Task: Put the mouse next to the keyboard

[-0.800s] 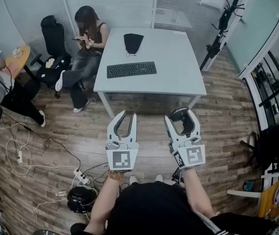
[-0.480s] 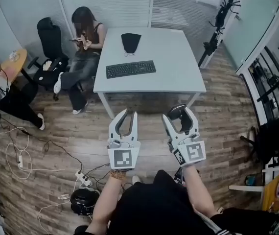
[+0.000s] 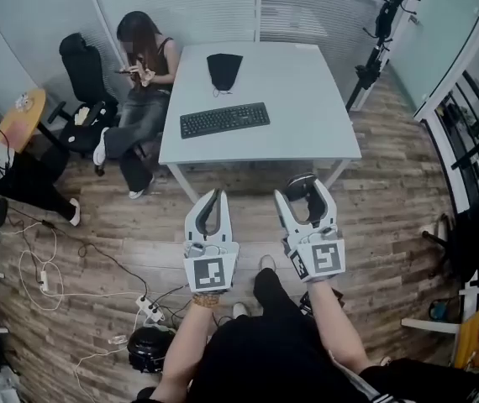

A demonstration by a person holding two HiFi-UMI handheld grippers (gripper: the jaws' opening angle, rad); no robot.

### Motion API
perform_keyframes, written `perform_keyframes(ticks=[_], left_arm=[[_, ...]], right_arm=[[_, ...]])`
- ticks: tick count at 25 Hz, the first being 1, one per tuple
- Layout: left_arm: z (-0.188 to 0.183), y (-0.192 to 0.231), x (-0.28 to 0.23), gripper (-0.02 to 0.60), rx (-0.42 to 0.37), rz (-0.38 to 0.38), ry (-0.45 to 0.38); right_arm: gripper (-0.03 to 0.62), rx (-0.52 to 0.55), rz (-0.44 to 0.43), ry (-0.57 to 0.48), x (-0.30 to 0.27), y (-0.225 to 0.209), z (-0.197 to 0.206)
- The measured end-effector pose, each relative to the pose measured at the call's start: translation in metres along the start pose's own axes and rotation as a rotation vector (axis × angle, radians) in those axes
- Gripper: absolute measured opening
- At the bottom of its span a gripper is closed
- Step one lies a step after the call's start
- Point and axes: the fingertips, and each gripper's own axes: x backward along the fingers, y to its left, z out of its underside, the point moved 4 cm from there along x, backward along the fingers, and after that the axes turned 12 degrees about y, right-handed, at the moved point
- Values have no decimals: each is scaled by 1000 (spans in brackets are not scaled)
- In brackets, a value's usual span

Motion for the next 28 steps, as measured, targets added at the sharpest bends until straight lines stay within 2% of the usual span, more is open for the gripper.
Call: perform_keyframes(ticks=[5,12,15,21,28], left_arm=[[13,-6,-56,15,-27,-34,63],[15,-32,-127,15,-68,-62,90],[16,-34,-145,15,-61,-81,105],[24,-15,-170,15,-73,-127,136],[35,4,-204,15,-45,-125,140]], right_arm=[[293,-40,-6,-6,-37,-51,11],[293,-64,-19,8,-78,-129,23],[293,-65,-20,19,-93,-155,30],[293,-54,-10,37,-117,-185,34],[293,-20,-6,58,-154,-196,36]])
